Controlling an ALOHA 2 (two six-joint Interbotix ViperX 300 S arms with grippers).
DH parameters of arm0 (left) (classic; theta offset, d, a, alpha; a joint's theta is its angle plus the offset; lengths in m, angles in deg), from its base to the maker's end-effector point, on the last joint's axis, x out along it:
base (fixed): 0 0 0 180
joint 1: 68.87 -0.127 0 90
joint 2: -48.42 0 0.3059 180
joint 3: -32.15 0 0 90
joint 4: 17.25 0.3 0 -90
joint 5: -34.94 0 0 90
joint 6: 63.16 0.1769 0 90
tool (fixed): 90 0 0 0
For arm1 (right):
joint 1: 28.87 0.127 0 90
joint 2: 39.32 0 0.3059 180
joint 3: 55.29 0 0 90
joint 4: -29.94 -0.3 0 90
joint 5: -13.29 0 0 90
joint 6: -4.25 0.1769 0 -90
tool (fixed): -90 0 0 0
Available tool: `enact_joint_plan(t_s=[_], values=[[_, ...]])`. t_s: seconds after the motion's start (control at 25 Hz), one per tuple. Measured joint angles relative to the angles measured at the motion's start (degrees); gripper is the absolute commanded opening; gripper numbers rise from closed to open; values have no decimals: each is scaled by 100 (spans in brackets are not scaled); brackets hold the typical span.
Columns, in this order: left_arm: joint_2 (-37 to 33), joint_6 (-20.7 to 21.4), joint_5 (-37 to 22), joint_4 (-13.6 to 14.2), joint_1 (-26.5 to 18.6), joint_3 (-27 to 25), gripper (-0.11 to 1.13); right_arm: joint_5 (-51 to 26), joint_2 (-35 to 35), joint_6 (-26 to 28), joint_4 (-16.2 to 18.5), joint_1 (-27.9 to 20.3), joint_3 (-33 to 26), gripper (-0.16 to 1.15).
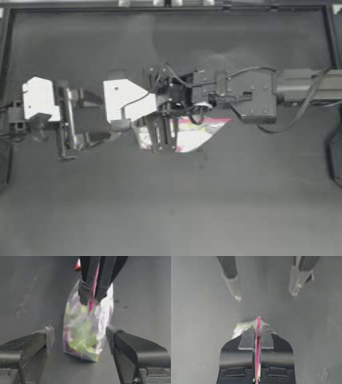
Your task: Put candy in bag
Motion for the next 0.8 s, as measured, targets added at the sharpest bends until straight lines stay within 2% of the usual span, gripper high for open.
enact_joint_plan(t_s=[0.4,0.8], values=[[659,9,149,70,0,396,95,79,0,0,0,-18,35,6],[694,9,272,79,0,448,95,114,0,0,-9,-26,53,6]])
